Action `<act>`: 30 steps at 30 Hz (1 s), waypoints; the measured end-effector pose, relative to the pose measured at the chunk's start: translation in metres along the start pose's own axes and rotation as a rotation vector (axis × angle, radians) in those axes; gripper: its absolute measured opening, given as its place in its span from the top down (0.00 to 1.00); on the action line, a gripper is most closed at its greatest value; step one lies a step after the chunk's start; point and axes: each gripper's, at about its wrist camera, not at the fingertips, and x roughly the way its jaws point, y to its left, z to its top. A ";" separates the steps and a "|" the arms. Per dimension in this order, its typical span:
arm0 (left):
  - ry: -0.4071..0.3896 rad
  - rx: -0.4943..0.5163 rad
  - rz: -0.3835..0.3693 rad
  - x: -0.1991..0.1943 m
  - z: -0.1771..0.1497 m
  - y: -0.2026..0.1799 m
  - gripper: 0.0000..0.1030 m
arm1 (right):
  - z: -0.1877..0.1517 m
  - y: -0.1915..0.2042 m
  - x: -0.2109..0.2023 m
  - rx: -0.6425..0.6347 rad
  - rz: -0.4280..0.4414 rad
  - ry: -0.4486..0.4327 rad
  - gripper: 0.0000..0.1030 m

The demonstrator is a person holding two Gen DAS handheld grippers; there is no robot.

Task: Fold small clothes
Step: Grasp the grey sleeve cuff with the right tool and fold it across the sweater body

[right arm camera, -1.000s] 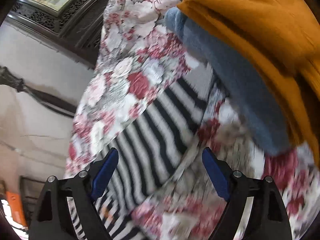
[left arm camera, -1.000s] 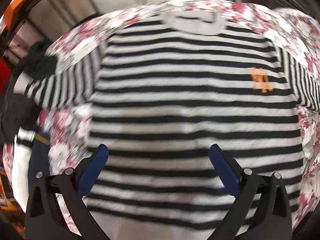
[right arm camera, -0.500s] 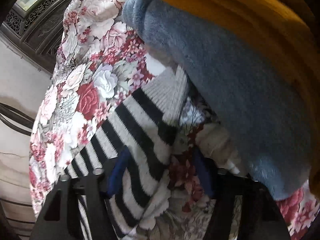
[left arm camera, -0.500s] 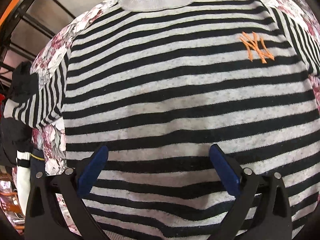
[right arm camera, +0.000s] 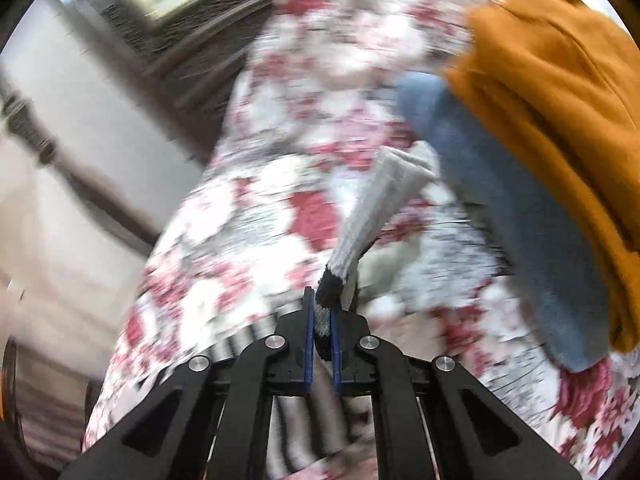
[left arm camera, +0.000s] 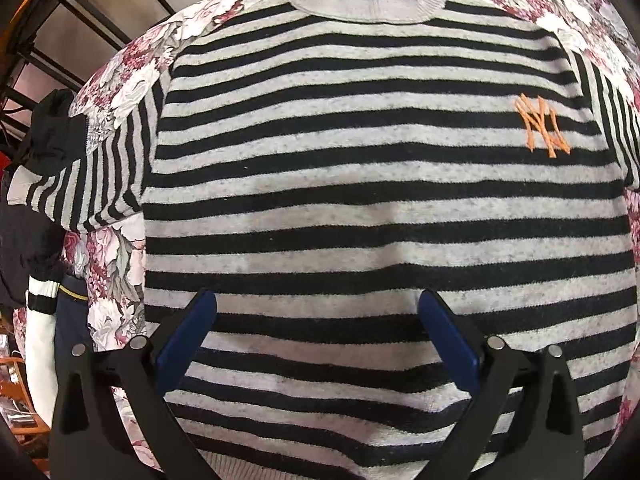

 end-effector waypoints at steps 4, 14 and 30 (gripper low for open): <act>-0.001 -0.037 0.017 -0.003 0.004 0.012 0.04 | 0.000 0.031 -0.004 -0.042 0.066 0.042 0.93; 0.004 -0.195 -0.048 -0.014 0.009 0.063 0.04 | -0.040 0.114 -0.034 -0.220 0.191 0.094 0.93; 0.067 -0.448 -0.122 0.012 0.010 0.141 0.05 | -0.252 0.243 0.003 -0.935 0.372 0.551 0.51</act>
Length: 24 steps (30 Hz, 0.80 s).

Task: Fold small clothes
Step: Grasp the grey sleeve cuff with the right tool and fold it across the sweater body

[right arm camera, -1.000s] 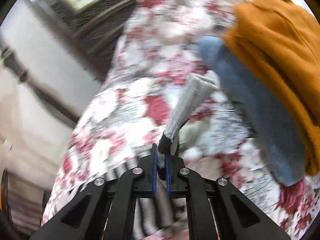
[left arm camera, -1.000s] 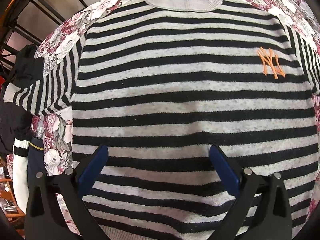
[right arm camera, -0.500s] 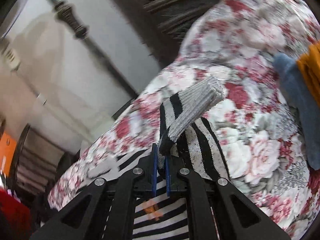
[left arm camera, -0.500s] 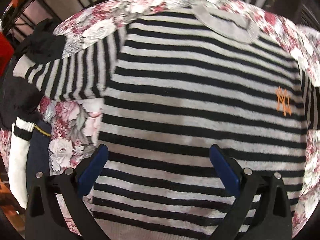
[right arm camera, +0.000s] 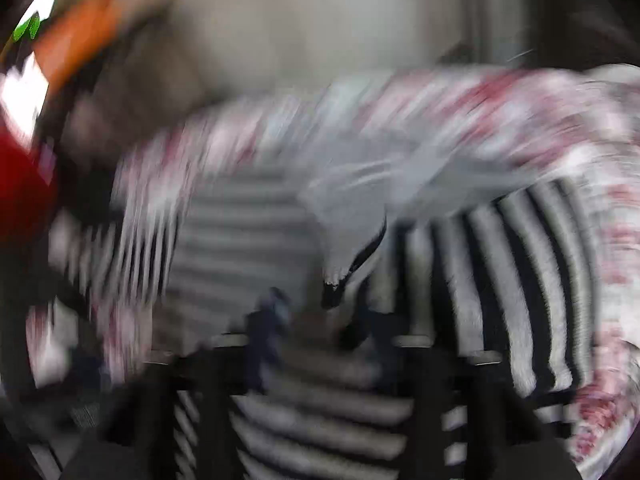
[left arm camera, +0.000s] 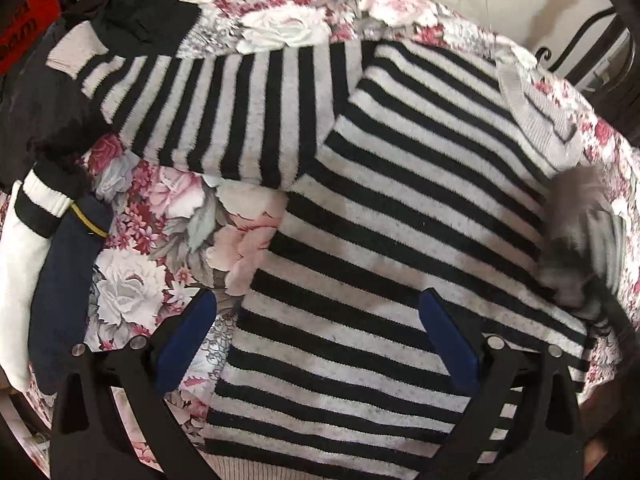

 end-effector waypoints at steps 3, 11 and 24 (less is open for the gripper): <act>0.009 0.032 0.017 0.003 -0.001 -0.011 0.05 | -0.009 0.015 -0.003 -0.143 -0.047 0.011 0.49; -0.002 0.114 0.047 0.004 -0.001 -0.047 0.04 | 0.003 -0.082 -0.079 0.273 0.046 -0.142 0.42; -0.116 0.251 0.024 0.007 0.008 -0.110 0.04 | -0.020 -0.174 -0.038 0.607 -0.022 -0.039 0.89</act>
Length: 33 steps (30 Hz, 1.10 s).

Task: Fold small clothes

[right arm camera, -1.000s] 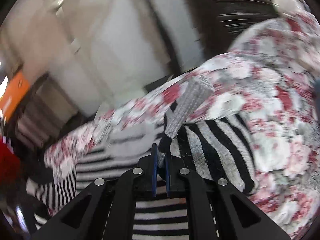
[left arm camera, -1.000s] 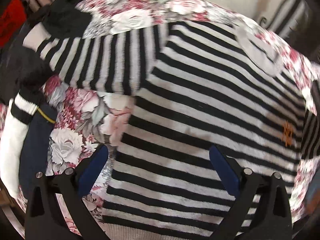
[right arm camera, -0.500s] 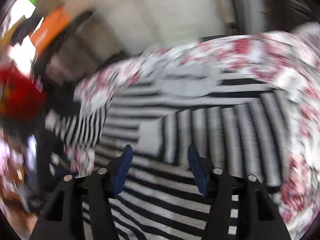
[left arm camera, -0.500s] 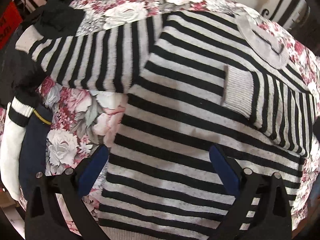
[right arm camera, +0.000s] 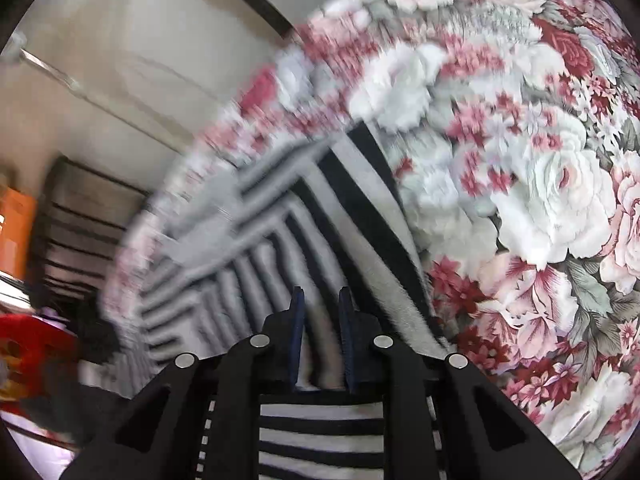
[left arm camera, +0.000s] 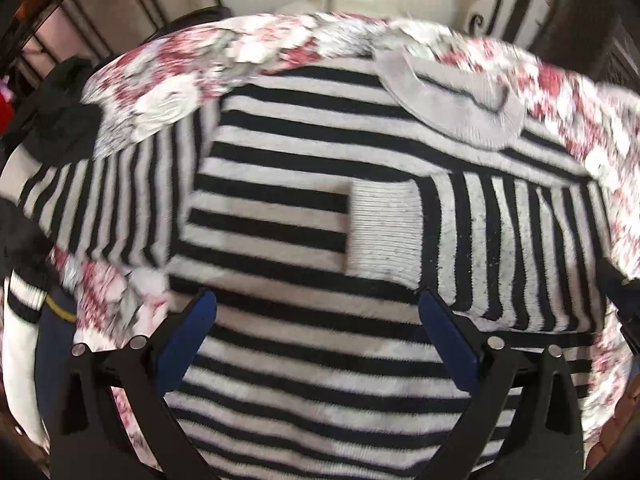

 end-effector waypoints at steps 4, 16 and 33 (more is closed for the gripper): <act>0.204 0.085 0.089 0.066 -0.008 -0.015 0.04 | 0.002 -0.031 0.036 0.106 -0.041 0.078 1.00; 0.216 -0.006 0.073 0.065 0.003 0.006 0.04 | 0.046 -0.029 0.038 0.100 -0.034 -0.029 0.94; 0.208 -0.066 0.011 0.037 -0.006 0.018 0.04 | -0.024 0.001 0.015 -0.063 -0.129 0.110 0.51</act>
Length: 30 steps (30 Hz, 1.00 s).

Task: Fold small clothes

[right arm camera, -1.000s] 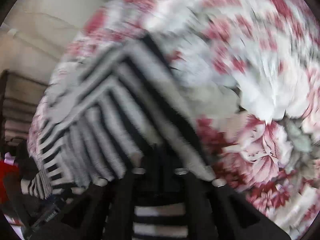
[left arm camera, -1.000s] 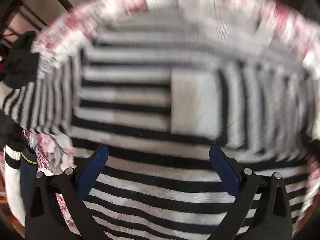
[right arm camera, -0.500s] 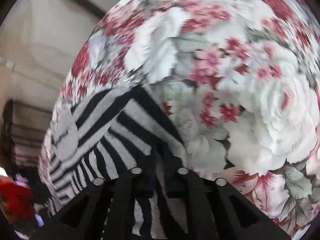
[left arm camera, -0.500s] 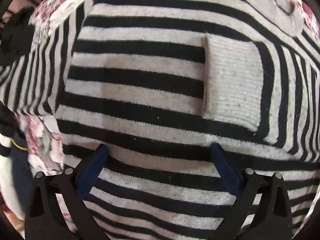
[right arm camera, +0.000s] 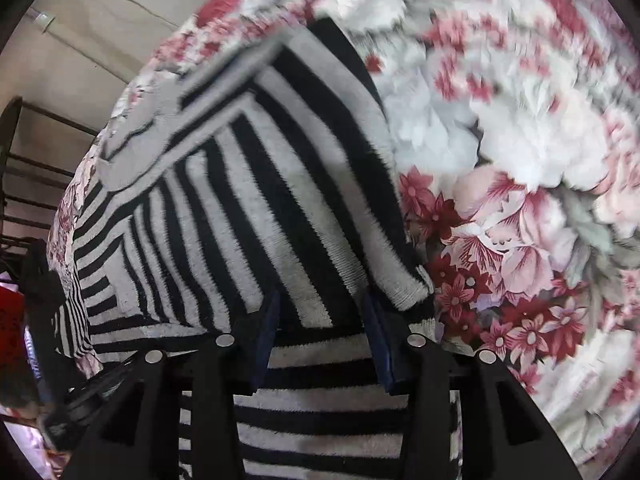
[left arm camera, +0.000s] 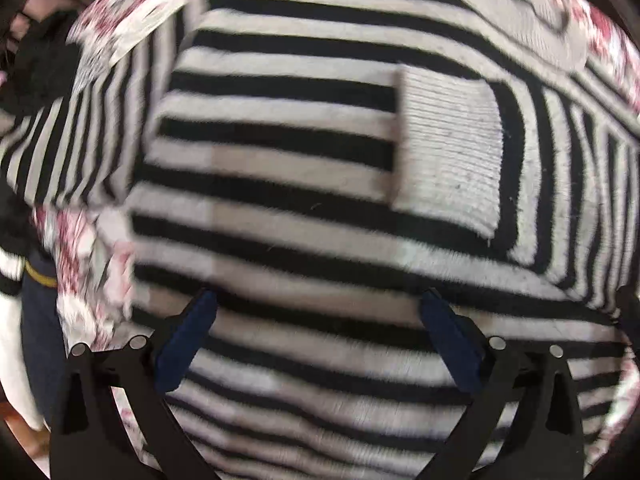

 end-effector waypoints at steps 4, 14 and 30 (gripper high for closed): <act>-0.082 -0.155 -0.030 -0.032 -0.013 0.063 0.04 | -0.018 0.010 -0.033 0.004 0.071 -0.046 0.41; -0.107 -0.411 0.010 -0.012 -0.012 0.186 0.05 | -0.045 0.014 -0.067 0.011 0.204 -0.066 0.40; -0.222 -0.498 -0.114 0.014 0.099 0.299 0.87 | -0.035 0.045 -0.036 -0.030 0.244 0.026 0.39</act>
